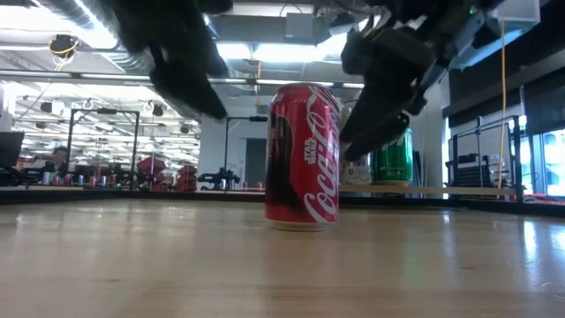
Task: Place canned beverage on shelf
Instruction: Put the top red-white soda can on the shelf
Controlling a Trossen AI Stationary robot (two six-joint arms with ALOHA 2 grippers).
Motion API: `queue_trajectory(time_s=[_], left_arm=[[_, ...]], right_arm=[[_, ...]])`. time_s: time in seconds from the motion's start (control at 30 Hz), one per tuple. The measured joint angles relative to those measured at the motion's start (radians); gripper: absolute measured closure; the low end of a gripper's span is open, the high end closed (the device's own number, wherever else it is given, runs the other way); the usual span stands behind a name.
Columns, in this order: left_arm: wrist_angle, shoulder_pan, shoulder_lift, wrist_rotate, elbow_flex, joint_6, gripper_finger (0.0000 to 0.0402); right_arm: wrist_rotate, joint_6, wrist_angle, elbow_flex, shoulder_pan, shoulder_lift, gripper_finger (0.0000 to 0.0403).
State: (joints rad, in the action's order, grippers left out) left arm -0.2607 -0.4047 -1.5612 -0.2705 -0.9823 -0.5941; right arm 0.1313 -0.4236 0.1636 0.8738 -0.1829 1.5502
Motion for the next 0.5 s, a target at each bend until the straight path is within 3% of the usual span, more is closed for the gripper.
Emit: queue_trajectory(time_s=[0.17, 0.37, 0.5], left_arm=[[0.17, 0.02, -0.084, -0.01, 0.059, -0.006, 0.0066], [0.172, 0.059, -0.145, -0.097, 0.061, -0.005, 0.0066], [0.164, 0.087, -0.149, -0.096, 0.061, -0.006, 0.0066]], right_arm=[[-0.016, -0.064, -0.083, 0.0, -0.002, 0.06, 0.0043], [-0.018, -0.097, -0.122, 0.0, -0.001, 0.074, 0.0043], [-0.018, -0.11, -0.116, 0.0, -0.014, 0.074, 0.0043]])
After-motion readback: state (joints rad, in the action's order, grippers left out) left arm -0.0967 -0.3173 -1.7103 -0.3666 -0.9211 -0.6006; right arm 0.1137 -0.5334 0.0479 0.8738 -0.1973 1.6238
